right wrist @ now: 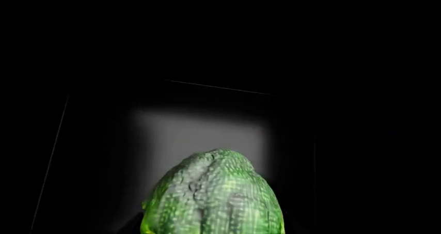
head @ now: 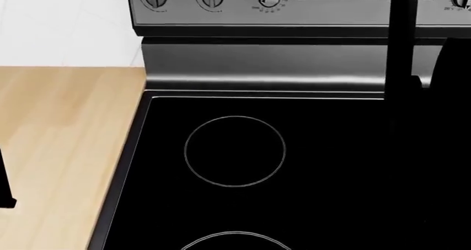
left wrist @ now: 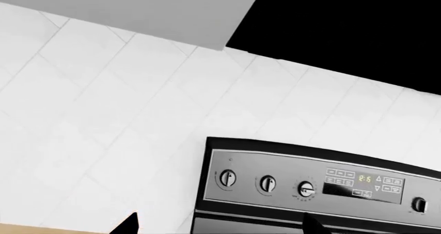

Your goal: Pick the broccoli from the counter and place it in the microwave.

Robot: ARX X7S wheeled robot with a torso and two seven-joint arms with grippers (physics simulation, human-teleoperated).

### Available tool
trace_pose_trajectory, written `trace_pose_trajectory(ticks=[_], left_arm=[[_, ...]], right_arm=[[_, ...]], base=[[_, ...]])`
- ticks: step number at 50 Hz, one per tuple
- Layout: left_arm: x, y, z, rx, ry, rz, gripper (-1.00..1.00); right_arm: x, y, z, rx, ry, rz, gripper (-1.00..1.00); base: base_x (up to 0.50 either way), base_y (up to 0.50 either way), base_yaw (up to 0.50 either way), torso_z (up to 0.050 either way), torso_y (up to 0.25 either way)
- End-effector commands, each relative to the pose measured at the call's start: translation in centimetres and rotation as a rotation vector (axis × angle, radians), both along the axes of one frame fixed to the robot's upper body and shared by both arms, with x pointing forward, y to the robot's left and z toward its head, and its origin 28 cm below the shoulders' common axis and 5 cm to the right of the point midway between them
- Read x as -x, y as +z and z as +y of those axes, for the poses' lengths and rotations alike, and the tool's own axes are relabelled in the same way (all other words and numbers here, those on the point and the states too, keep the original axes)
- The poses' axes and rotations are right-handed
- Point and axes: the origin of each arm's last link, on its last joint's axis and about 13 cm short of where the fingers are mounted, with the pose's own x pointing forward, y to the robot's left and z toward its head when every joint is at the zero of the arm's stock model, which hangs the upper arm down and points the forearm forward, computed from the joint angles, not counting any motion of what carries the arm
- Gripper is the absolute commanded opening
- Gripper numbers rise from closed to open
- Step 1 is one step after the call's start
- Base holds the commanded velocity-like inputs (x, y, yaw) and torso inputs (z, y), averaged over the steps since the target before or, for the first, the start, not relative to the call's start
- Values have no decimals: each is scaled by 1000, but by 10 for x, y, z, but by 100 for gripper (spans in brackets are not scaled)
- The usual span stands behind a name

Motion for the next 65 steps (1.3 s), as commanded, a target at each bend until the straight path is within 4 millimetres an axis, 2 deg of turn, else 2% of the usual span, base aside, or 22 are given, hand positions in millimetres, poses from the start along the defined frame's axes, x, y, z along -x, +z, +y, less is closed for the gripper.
trace_pose_trajectory(ticks=[1, 10, 22, 33, 46, 47, 58, 65], left_arm=[[1, -1, 0, 2, 1, 2, 100], [1, -2, 1, 0, 3, 4, 100], [1, -2, 2, -6, 8, 9, 100], [1, -4, 2, -10, 13, 15, 100], [2, -6, 2, -7, 13, 19, 100], [3, -6, 2, -7, 12, 20, 100], [4, -6, 1, -6, 9, 22, 100], [4, -6, 1, -6, 10, 21, 100]], right_arm=[[1, 1, -1, 22, -3, -3, -100], [-4, 0, -6, -9, -6, 6, -100], [-35, -19, -20, -61, -75, 111, -100], [-64, -47, -29, -98, -115, 216, -100], [-72, -57, -25, -67, -102, 261, -100], [-72, -57, -24, -60, -98, 265, 100], [-66, -49, -23, -49, -90, 248, 100], [-55, -36, -22, -54, -79, 199, 100]], base=[[500, 12, 0, 0, 0], [388, 7, 0, 0, 1], [0, 0, 0, 0, 0], [0, 0, 0, 0, 0], [0, 0, 0, 0, 1], [0, 0, 0, 0, 0], [0, 0, 0, 0, 0], [0, 0, 0, 0, 0]])
